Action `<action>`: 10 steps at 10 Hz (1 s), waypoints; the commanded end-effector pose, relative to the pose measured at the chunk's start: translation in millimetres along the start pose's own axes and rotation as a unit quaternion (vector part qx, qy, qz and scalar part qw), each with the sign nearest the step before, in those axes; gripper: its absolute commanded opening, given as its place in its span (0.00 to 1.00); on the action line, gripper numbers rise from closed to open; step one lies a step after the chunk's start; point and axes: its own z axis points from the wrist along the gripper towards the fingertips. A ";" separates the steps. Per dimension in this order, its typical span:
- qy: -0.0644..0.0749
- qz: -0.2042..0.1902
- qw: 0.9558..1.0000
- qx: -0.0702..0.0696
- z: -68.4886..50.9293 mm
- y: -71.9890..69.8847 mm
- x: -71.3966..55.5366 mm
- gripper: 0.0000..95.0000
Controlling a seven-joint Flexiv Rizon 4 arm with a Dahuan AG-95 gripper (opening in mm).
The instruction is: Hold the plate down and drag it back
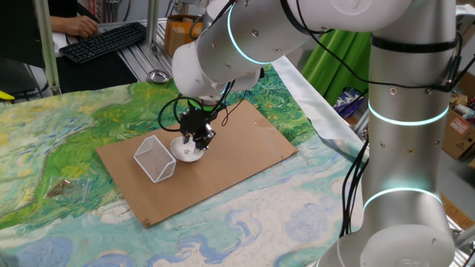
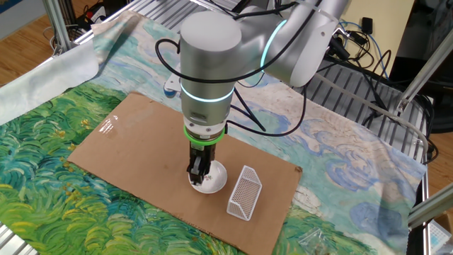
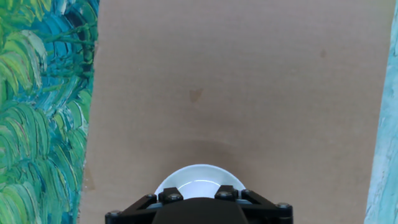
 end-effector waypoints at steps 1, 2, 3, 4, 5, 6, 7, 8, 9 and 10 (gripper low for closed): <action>-0.004 -0.002 1.000 0.001 -1.0 -0.6 -1.3 0.60; -0.005 -0.005 1.000 0.001 -0.5 -1.2 -2.9 0.60; -0.008 -0.010 1.000 0.000 -0.3 -2.0 -5.4 0.60; -0.008 -0.013 1.000 0.001 -3.2 -2.4 -6.0 0.60; -0.008 -0.013 1.000 0.001 -4.4 -2.5 -6.3 0.60; -0.009 -0.015 1.000 0.001 -5.8 -2.8 -6.5 0.60; -0.005 -0.015 1.000 0.000 -5.8 -2.8 -6.5 0.60; 0.003 -0.018 1.000 -0.002 -5.8 -2.8 -6.3 0.60; 0.006 -0.032 0.999 -0.002 -6.3 -2.2 -4.7 0.60; 0.007 -0.051 0.999 -0.002 -7.3 -1.0 -1.4 0.40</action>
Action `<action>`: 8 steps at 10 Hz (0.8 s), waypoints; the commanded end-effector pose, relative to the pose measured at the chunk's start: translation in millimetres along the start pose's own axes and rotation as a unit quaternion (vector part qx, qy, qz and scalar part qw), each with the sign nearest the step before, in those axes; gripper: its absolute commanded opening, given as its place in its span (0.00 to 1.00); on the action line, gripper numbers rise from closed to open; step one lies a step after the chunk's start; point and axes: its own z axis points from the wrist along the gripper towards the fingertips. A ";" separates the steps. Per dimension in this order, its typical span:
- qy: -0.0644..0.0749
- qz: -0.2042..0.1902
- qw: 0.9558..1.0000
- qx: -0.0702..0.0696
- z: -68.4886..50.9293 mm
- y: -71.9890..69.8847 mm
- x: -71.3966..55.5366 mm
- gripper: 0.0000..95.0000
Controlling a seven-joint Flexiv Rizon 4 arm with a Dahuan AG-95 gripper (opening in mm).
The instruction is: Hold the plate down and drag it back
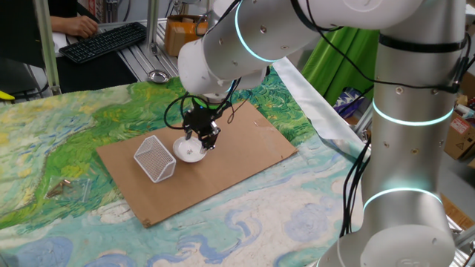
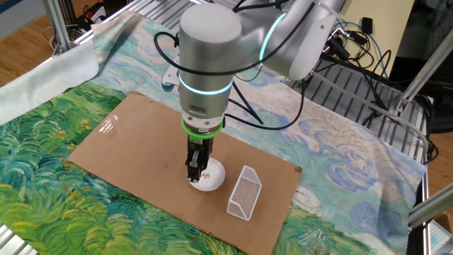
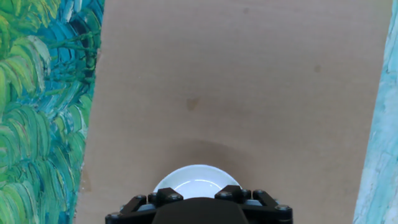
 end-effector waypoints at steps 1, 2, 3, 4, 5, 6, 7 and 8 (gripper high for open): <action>0.000 -0.047 0.999 0.001 0.5 3.8 5.9 0.40; 0.000 -0.075 0.997 0.001 -0.6 5.1 9.5 0.20; 0.000 -0.108 0.994 0.000 -1.6 6.3 12.7 0.20; 0.001 -0.178 0.984 0.000 -2.8 7.5 16.6 0.00; 0.002 -0.218 0.976 0.001 -3.3 8.0 18.0 0.00; 0.003 -0.260 0.966 0.000 -3.5 8.3 19.1 0.00; 0.004 -0.320 0.947 0.000 -3.3 8.4 19.2 0.00; 0.006 -0.370 0.929 -0.002 -3.1 8.5 19.3 0.00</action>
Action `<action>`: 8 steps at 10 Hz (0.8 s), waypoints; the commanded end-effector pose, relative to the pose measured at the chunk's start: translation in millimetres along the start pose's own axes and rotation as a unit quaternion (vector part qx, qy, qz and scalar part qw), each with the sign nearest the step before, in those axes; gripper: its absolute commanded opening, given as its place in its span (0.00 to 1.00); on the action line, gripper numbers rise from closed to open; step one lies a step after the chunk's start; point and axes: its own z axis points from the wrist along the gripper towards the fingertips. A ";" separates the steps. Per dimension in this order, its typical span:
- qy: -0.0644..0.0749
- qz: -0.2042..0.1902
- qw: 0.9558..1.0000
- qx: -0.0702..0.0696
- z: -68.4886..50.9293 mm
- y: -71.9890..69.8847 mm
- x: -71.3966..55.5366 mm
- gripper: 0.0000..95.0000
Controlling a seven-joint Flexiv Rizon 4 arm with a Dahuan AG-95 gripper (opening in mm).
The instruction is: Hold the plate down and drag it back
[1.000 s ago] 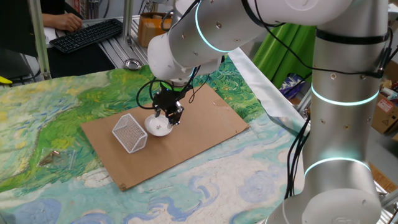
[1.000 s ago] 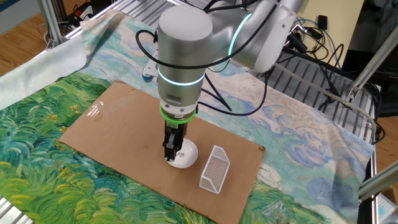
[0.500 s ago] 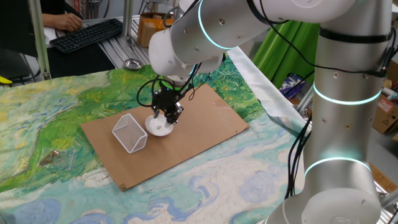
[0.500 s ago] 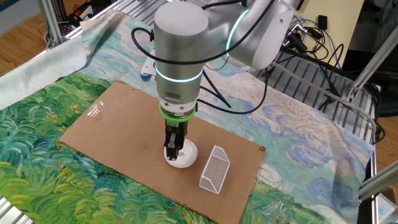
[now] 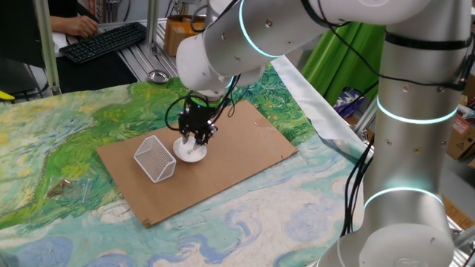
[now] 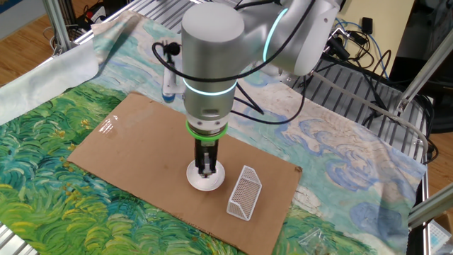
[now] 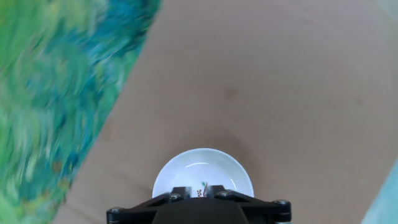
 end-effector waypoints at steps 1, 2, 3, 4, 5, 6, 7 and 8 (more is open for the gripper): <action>0.002 -0.223 0.975 -0.002 1.0 4.0 1.9 0.00; 0.003 -0.266 0.964 -0.003 1.6 4.2 1.9 0.00; 0.004 -0.292 0.956 -0.003 3.1 4.7 1.9 0.00; 0.004 -0.328 0.945 -0.002 6.1 5.7 1.9 0.00; 0.004 -0.346 0.938 -0.002 7.7 6.2 1.9 0.00; 0.002 -0.365 0.931 0.002 9.7 6.8 1.8 0.00; 0.000 -0.379 0.925 0.006 11.6 7.3 1.8 0.00; -0.001 -0.382 0.924 0.008 13.1 7.6 1.6 0.00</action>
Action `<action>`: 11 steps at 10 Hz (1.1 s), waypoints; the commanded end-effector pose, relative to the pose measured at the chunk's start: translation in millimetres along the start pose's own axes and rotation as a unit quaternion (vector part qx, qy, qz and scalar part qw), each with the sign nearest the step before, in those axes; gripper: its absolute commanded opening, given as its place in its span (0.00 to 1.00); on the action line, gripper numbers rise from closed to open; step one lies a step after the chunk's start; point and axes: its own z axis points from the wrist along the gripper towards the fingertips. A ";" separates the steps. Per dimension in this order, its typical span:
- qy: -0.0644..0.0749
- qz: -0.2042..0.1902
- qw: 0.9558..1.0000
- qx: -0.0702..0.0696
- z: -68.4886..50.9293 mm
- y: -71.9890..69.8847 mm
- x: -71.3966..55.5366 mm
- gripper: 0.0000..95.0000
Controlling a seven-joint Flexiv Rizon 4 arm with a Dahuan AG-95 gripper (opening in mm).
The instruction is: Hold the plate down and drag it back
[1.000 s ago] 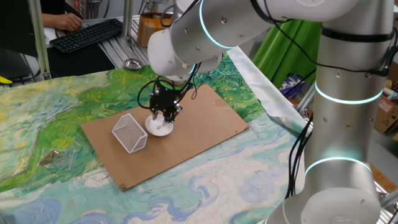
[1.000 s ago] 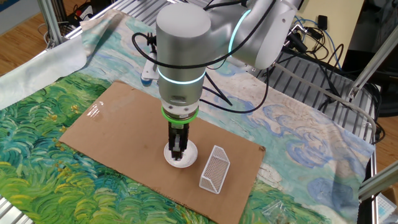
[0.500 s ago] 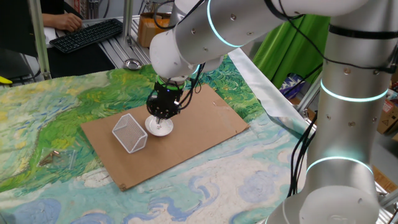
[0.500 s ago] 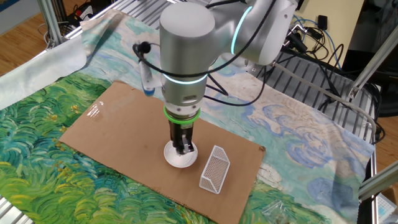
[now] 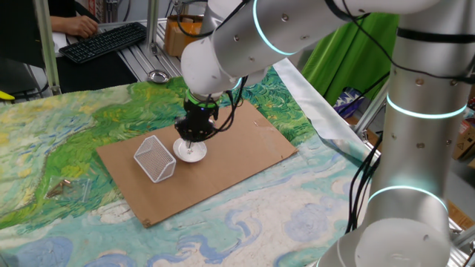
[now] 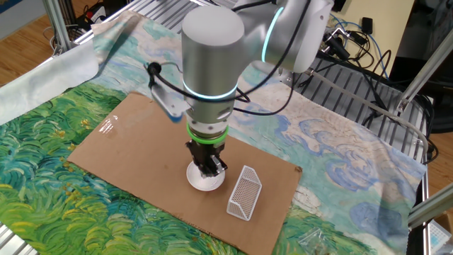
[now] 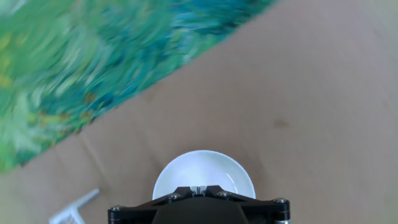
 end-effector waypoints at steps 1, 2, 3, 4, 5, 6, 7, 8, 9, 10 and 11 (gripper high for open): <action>0.002 -0.083 0.997 0.007 5.4 -0.4 -1.2 0.00; 0.004 -0.087 0.996 0.006 6.0 -2.4 -1.7 0.00; 0.004 -0.090 0.996 0.007 6.4 -4.1 -2.0 0.00; 0.005 -0.092 0.996 0.007 7.1 -6.4 -2.4 0.00; 0.005 -0.094 0.996 0.007 7.7 -8.5 -2.8 0.00; 0.007 -0.097 0.995 0.008 8.3 -10.9 -3.2 0.00; 0.007 -0.099 0.995 0.008 8.8 -14.1 -3.3 0.00; 0.009 -0.101 0.995 0.008 8.0 -15.9 -3.4 0.00; 0.011 -0.104 0.995 0.009 6.2 -18.4 -3.1 0.00; 0.011 -0.106 0.994 0.011 5.6 -20.4 -3.0 0.00; 0.010 -0.107 0.994 0.014 5.4 -22.1 -3.1 0.00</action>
